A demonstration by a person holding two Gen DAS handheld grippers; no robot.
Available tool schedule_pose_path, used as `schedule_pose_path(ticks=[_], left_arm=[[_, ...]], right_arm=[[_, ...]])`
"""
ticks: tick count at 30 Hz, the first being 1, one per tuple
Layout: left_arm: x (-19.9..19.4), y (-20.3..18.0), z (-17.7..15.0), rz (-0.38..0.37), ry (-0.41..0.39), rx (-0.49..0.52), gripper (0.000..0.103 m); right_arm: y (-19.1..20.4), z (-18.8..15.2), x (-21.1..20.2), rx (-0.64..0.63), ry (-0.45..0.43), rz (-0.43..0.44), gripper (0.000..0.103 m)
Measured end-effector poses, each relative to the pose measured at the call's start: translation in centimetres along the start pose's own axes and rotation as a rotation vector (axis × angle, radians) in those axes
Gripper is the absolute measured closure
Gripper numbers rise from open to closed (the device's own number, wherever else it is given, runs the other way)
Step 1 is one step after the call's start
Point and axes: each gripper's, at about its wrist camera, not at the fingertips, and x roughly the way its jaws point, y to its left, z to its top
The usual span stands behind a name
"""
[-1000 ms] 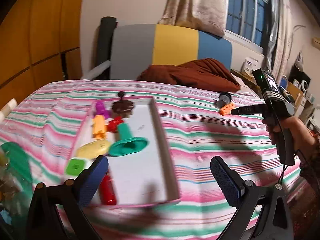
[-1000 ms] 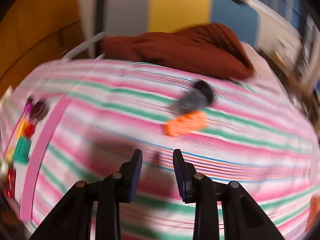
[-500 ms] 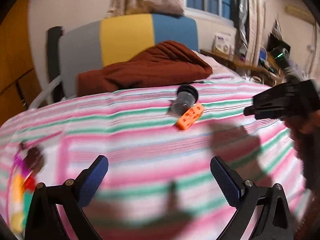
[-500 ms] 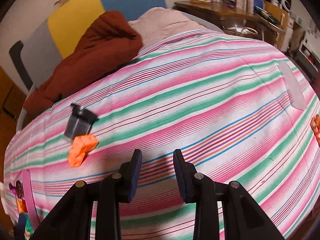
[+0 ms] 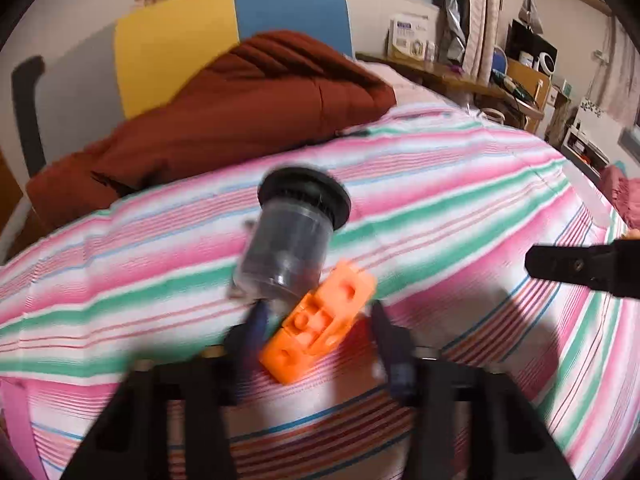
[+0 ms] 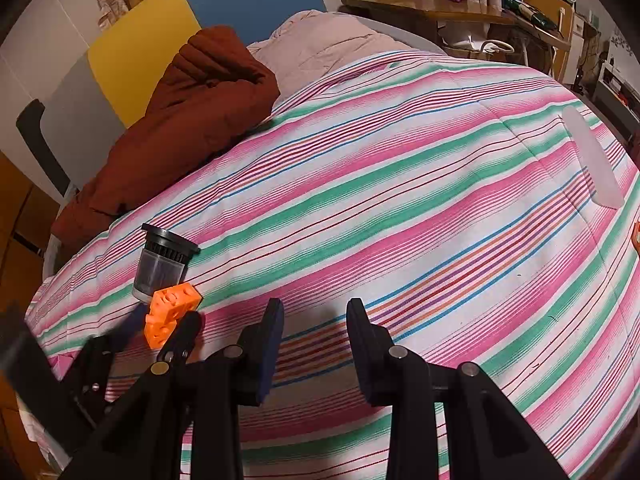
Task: Organize rigid objects
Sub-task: 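Grasp the stack of orange blocks with the left tool, then grasp the clear black-lidded cup with the right tool while the left tool holds the orange blocks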
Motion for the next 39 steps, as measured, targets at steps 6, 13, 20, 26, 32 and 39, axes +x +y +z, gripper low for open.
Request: schedule_pose_path(ticks=[6,13,20,26,32,39], left_arm=[[-2.1,-0.4,-2.1,-0.036,-0.017,0.039,0.079],[-7.0,1.8,-7.2,0.013,-0.067,-0.029,0.079],[-11.4,5.6,-12.5,0.101,-0.125,-0.213,0.079],[-12.2,7.8,-14.6,0.101,-0.13,-0.314,0.079],[-13.0,6.8,-15.3,0.118,-0.138,-0.269,0.079],[-13.7,5.4,-16.1,0.135,-0.134,-0.206,0.079]], right_arm=[[0.1,-0.3,0.0,-0.005,0.005,0.013,0.071],[1.4,-0.7,0.1,-0.055,-0.011,0.068,0.071],[5.6,-2.1,-0.2,-0.183,-0.052,0.211,0.071],[9.4,-2.2,-0.5,-0.347,-0.154,0.142,0.067],[9.9,-0.1,1.5,-0.337,-0.172,0.159,0.064],[9.6,0.2,3.6,-0.384,-0.157,0.137,0.056]])
